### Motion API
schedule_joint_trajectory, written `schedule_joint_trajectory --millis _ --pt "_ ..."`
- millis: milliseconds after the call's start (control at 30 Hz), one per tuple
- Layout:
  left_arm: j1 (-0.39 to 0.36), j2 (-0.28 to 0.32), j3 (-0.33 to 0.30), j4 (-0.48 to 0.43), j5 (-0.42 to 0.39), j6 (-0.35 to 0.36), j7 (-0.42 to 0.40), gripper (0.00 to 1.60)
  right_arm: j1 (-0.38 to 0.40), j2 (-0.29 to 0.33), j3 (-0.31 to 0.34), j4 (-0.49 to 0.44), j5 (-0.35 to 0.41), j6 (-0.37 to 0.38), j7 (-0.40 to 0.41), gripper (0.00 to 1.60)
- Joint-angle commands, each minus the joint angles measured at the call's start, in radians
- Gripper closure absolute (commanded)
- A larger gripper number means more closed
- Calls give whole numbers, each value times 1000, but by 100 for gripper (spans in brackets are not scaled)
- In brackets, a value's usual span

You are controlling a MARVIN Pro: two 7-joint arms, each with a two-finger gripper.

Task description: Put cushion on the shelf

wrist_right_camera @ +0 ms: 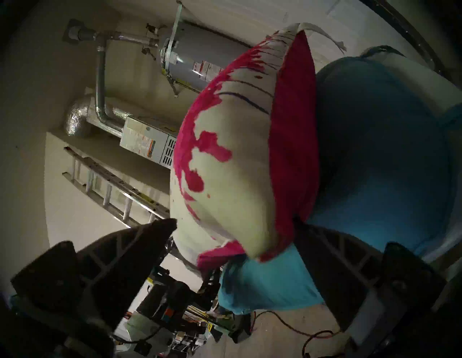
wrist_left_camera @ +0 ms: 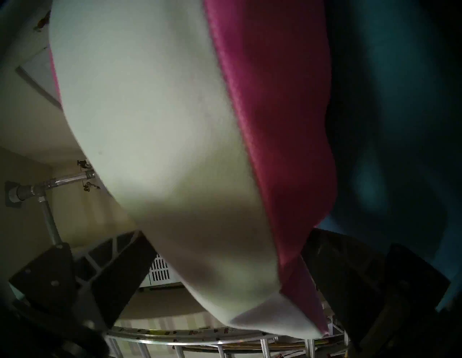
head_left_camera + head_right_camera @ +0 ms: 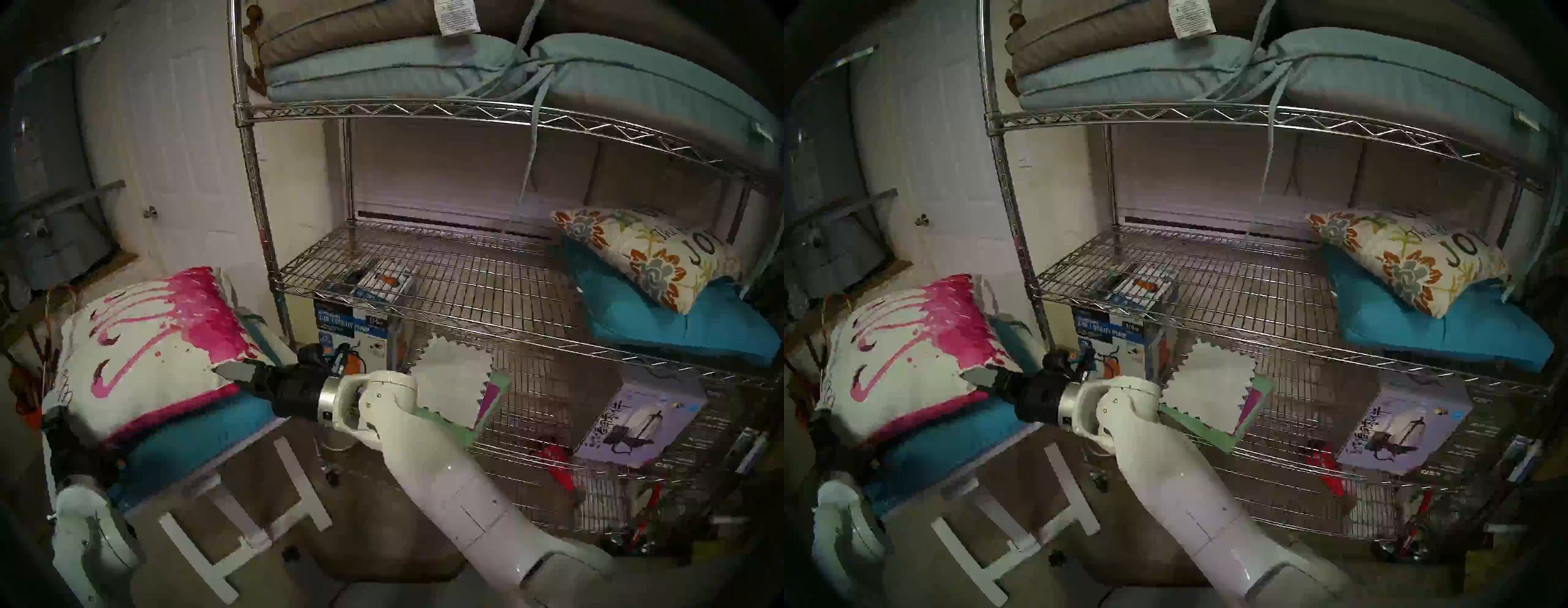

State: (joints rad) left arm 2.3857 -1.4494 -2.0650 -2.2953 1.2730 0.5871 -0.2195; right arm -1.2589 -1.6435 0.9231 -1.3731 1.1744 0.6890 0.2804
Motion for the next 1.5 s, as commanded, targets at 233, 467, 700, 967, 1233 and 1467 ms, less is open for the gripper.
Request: schedule_joint_trajectory --millis 233,467,700,967,1233,1467 --pt "-1 -4 -5 -20 2 0 5 0 13 -23 -18 -28 31 -32 -1 0" --pt "-2 -5 -5 -20 4 -2 5 0 28 -32 -19 -12 27 -33 0 0" --pt "-3 -7 -6 -20 5 -3 4 0 47 -41 -22 13 22 -34 3 0" --pt "-4 -9 -7 -20 6 -5 3 0 74 -53 -29 40 18 -38 8 0" --pt "-5 -10 -7 -20 8 -7 3 0 89 -56 -35 54 14 -46 12 0" --pt "-6 -12 -8 -20 9 -8 2 0 93 -55 -38 58 16 -50 15 0"
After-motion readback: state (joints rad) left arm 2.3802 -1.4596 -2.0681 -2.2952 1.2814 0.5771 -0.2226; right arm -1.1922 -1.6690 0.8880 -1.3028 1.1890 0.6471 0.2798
